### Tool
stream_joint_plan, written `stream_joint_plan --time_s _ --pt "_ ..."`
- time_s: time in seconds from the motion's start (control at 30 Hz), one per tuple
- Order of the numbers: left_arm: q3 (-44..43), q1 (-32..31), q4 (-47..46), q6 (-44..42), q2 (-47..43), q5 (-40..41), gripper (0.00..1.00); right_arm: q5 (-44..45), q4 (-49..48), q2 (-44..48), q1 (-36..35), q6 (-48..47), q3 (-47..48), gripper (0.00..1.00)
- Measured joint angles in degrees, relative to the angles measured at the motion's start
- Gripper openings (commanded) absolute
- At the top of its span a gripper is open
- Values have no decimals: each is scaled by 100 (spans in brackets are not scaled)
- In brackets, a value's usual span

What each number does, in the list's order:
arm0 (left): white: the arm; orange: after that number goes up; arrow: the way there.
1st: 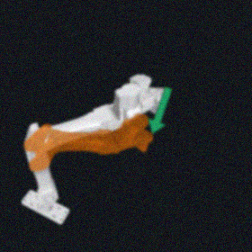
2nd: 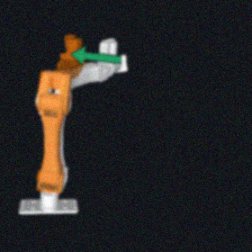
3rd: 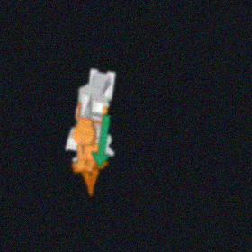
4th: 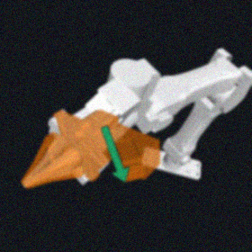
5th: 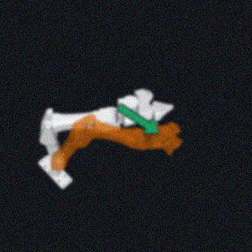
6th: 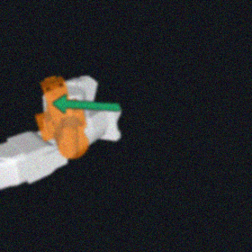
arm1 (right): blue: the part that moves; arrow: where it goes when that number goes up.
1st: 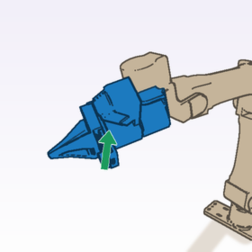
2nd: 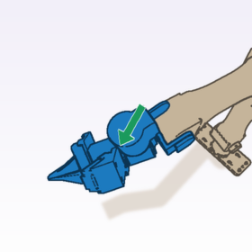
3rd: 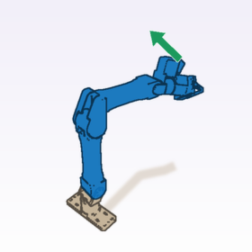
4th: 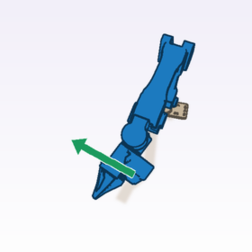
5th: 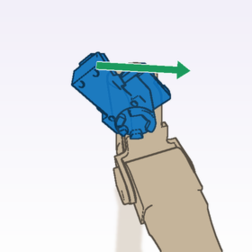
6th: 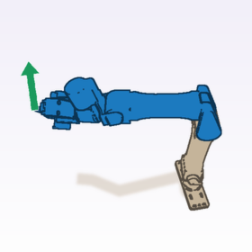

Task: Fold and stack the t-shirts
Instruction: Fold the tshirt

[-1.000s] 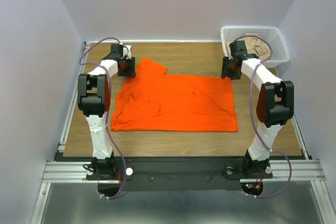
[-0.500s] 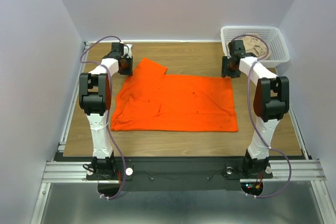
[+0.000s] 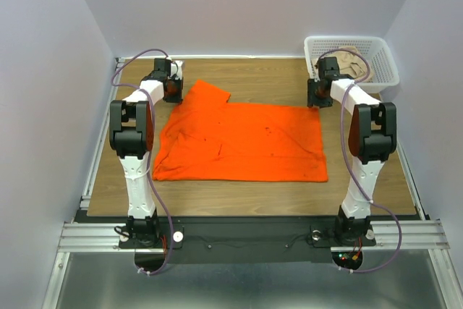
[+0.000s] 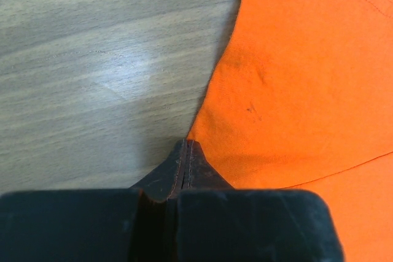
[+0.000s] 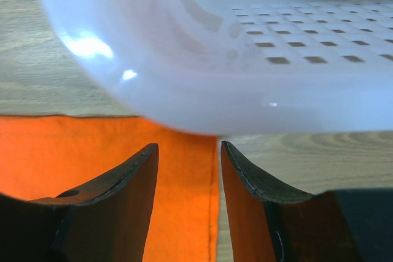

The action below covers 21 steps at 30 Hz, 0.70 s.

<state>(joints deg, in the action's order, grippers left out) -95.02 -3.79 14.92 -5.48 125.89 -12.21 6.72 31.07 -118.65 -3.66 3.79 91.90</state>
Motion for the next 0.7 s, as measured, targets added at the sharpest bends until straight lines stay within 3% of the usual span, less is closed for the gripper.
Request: stream_joint_plan --time_s 0.6,0.7 --pt "-7 2 -2 -4 11 -26 0 -542 -216 -291 223 -273 0 42" --pt "-7 2 -2 -4 13 -24 0 -616 -219 -291 247 -275 0 33"
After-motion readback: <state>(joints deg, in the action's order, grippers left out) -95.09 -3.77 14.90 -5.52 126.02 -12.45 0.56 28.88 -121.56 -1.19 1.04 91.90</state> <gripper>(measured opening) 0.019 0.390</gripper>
